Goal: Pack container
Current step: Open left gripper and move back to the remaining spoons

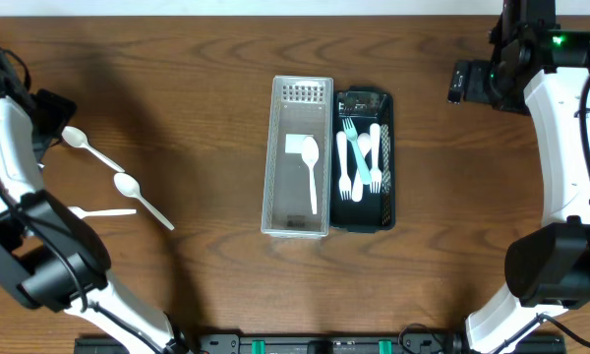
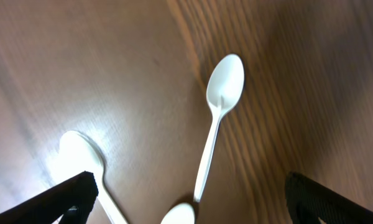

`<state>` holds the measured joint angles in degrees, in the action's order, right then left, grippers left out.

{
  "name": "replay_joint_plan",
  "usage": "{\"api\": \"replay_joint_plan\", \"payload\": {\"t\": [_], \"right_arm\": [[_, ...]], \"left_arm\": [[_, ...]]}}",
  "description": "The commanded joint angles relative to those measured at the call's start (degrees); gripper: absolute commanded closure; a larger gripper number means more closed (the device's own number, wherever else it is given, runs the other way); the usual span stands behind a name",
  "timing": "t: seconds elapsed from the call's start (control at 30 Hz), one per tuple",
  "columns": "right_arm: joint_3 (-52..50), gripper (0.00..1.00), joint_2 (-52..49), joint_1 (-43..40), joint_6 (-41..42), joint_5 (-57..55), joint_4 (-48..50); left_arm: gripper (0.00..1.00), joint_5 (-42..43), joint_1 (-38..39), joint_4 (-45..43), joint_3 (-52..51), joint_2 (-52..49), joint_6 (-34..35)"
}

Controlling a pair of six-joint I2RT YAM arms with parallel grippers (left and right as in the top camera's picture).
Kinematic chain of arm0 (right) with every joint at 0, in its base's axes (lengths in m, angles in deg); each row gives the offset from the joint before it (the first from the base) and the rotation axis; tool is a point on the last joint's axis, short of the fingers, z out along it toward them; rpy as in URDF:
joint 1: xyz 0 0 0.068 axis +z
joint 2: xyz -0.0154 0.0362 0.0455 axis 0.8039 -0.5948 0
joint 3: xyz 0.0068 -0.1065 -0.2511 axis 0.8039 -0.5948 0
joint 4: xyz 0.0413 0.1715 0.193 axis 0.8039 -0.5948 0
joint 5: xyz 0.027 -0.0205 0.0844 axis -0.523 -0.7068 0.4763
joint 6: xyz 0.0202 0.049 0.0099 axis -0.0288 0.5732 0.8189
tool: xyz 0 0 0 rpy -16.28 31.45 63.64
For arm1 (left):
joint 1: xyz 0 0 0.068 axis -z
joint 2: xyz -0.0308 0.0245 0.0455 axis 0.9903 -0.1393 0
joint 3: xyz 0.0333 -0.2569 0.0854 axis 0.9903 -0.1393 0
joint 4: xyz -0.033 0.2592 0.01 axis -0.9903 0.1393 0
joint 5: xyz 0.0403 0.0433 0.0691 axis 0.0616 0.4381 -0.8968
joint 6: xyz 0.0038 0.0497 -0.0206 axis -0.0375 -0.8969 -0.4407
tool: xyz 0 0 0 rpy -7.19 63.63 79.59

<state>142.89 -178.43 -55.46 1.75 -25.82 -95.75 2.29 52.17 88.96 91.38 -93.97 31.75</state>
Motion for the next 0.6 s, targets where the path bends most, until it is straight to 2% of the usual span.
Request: {"api": "replay_joint_plan", "payload": {"t": [0.0, 0.57], "right_arm": [[-0.24, 0.01, -0.35, -0.28, -0.15, 0.22, -0.50], [-0.24, 0.01, -0.33, -0.22, 2.23, 0.24, -1.29]], "left_arm": [[0.02, 0.44, 0.00, -2.01, -0.42, -2.69, 0.50], [0.02, 2.14, 1.18, -9.70, -0.42, -13.20, -1.09]]}}
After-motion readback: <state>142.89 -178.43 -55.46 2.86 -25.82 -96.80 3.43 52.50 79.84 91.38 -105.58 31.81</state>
